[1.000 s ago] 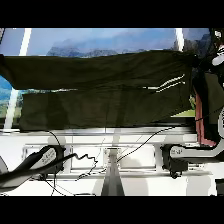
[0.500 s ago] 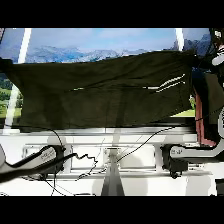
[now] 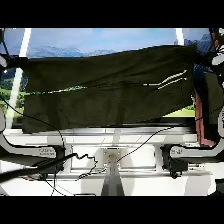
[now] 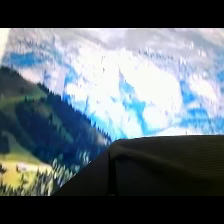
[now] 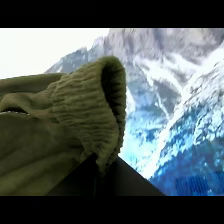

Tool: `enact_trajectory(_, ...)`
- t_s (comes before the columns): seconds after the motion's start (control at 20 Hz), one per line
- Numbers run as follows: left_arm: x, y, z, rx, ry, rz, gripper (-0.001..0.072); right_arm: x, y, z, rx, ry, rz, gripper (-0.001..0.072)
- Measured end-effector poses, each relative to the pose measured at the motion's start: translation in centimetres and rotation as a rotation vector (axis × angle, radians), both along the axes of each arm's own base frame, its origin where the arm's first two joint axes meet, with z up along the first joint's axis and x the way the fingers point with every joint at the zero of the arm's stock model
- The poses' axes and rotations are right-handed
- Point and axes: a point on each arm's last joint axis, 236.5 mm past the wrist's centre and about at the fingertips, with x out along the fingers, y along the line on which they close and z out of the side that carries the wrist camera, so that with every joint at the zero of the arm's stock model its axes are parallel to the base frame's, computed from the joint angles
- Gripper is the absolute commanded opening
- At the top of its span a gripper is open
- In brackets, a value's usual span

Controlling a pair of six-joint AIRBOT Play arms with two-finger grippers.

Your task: Fold the clothes and pants, and hang the long-sleeved shirts on hangers.

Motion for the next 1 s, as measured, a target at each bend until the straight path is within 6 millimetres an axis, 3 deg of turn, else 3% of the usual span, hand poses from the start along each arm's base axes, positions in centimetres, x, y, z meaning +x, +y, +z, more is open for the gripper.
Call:
enact_trajectory(0.05, 0.5, 0.1, -0.3, 0.002, -0.015, 0.001, 0.0343, 0.1, -0.1, -0.1, 0.002, -0.004, -0.004, 0.0170)
enact_trajectory(0.1, 0.8, 0.1, -0.6, 0.001, -0.023, 0.003, 0.0605, 0.3, -0.2, -0.1, 0.000, -0.011, -0.010, 0.0325)
enact_trajectory(0.15, 1.1, 0.2, -0.7, 0.003, -0.036, 0.005, 0.0693, 0.5, -0.3, -0.2, 0.000, -0.017, -0.014, 0.0457)
enact_trajectory(0.35, 1.8, 0.3, -0.2, 0.010, -0.074, 0.007, 0.0692, 0.6, -0.4, -0.5, 0.003, -0.019, -0.020, 0.0482)
enact_trajectory(0.55, 1.3, -0.1, 3.9, -0.034, -0.152, 0.058, 0.0688, 0.2, 0.0, 0.6, 0.005, -0.020, -0.008, 0.0480)
enact_trajectory(0.6, 0.9, -0.2, 5.4, -0.055, -0.176, 0.080, 0.0674, -0.1, 0.2, 1.3, 0.002, -0.021, 0.000, 0.0481)
enact_trajectory(0.65, 0.3, -0.4, 7.2, -0.077, -0.202, 0.102, 0.0609, -0.4, 0.3, 2.3, -0.008, -0.030, 0.006, 0.0480)
enact_trajectory(0.7, -0.3, -0.7, 8.7, -0.094, -0.220, 0.117, 0.0498, -0.8, 0.4, 3.4, -0.022, -0.038, 0.014, 0.0474)
enact_trajectory(0.75, -1.1, -0.9, 10.3, -0.107, -0.234, 0.130, 0.0393, -1.2, 0.6, 4.6, -0.033, -0.047, 0.022, 0.0390)
enact_trajectory(0.85, -2.9, -1.6, 12.6, -0.130, -0.234, 0.148, 0.0064, -2.7, 1.2, 7.2, -0.058, -0.055, 0.045, 0.0026)
enact_trajectory(0.9, -4.0, -2.0, 13.2, -0.140, -0.216, 0.155, 0.0019, -3.6, 1.6, 8.2, -0.069, -0.047, 0.059, 0.0035)
enact_trajectory(1.0, -5.8, -2.8, 13.8, -0.168, -0.173, 0.168, 0.0018, -6.0, 2.2, 9.9, -0.103, -0.009, 0.091, 0.0032)
